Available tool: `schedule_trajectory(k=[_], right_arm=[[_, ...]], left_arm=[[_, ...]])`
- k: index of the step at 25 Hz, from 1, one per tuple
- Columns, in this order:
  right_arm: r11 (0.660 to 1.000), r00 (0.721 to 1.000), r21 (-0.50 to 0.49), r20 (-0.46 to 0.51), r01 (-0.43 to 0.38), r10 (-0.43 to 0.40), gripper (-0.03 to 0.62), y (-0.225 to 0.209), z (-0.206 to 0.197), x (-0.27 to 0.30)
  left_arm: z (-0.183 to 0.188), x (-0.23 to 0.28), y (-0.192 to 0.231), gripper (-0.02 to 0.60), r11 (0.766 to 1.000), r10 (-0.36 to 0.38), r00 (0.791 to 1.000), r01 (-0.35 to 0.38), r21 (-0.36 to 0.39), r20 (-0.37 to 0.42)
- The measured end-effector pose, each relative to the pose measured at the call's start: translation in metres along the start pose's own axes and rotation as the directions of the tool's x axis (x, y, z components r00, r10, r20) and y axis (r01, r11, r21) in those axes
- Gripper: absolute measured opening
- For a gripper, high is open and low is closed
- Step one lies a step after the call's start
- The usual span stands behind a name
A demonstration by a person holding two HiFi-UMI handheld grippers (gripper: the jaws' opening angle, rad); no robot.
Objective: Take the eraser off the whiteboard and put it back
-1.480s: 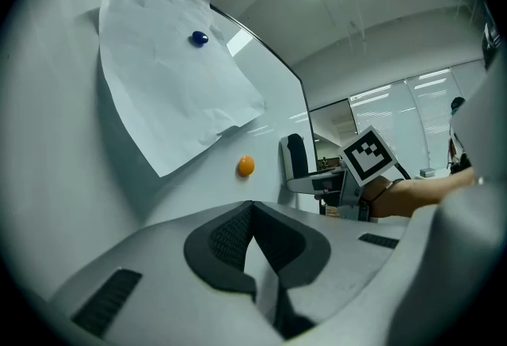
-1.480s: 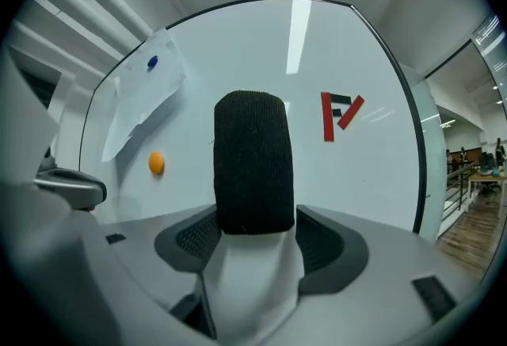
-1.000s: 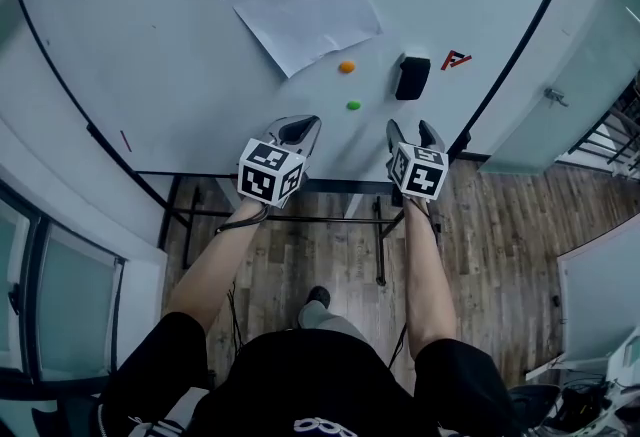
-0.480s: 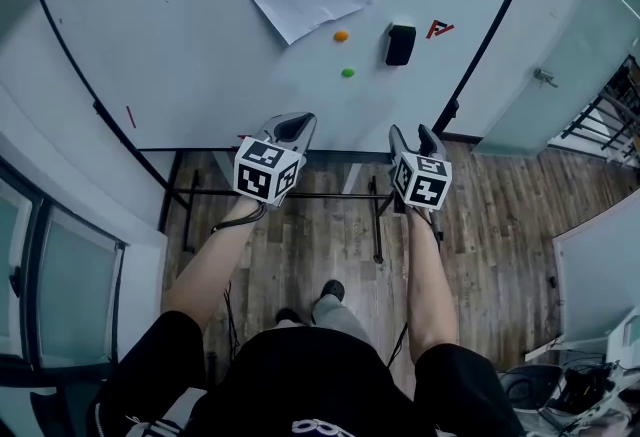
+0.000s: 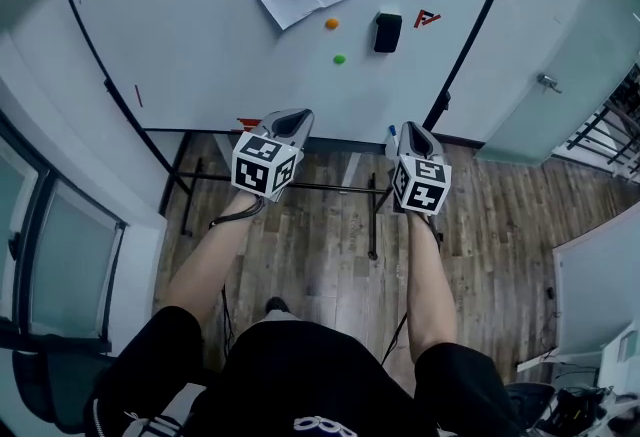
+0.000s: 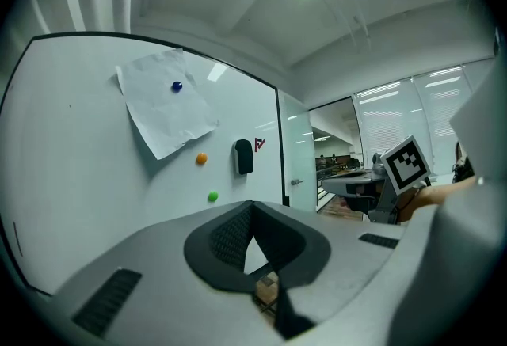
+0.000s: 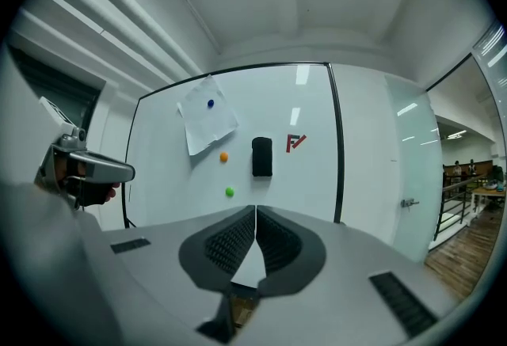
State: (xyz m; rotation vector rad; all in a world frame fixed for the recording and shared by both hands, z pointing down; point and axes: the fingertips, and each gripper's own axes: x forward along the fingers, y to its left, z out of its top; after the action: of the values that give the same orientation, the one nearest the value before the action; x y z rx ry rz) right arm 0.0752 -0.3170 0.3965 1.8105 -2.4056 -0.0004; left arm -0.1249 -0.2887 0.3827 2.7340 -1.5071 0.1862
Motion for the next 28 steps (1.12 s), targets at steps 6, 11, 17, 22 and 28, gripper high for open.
schedule_trajectory(k=[6,11,17,22,28], right_arm=[[0.996,0.995,0.023,-0.045,-0.091,0.092,0.025,-0.026,-0.020,-0.041],[0.992,0.989,0.034,-0.076,-0.122,0.124,0.025,-0.043,-0.043,-0.079],[0.988,0.987,0.046,-0.059,-0.149,0.151,0.025,-0.055,-0.059,-0.125],[0.988,0.985,0.021,-0.072,-0.154,0.155,0.025,-0.059,-0.068,-0.153],[0.986,0.983,0.003,-0.071,-0.167,0.167,0.025,-0.057,-0.071,-0.173]], left_arm=[[-0.007,-0.008,-0.052,0.012,0.998,0.062,0.998,-0.062,-0.033,-0.001],[-0.016,-0.026,-0.093,0.012,0.991,0.124,0.992,-0.124,-0.045,0.003],[-0.028,-0.048,-0.133,0.012,0.988,0.145,0.989,-0.145,-0.048,-0.003],[-0.037,-0.060,-0.164,0.012,0.989,0.135,0.991,-0.135,-0.055,-0.011],[-0.042,-0.070,-0.182,0.012,0.989,0.132,0.991,-0.132,-0.063,-0.015]])
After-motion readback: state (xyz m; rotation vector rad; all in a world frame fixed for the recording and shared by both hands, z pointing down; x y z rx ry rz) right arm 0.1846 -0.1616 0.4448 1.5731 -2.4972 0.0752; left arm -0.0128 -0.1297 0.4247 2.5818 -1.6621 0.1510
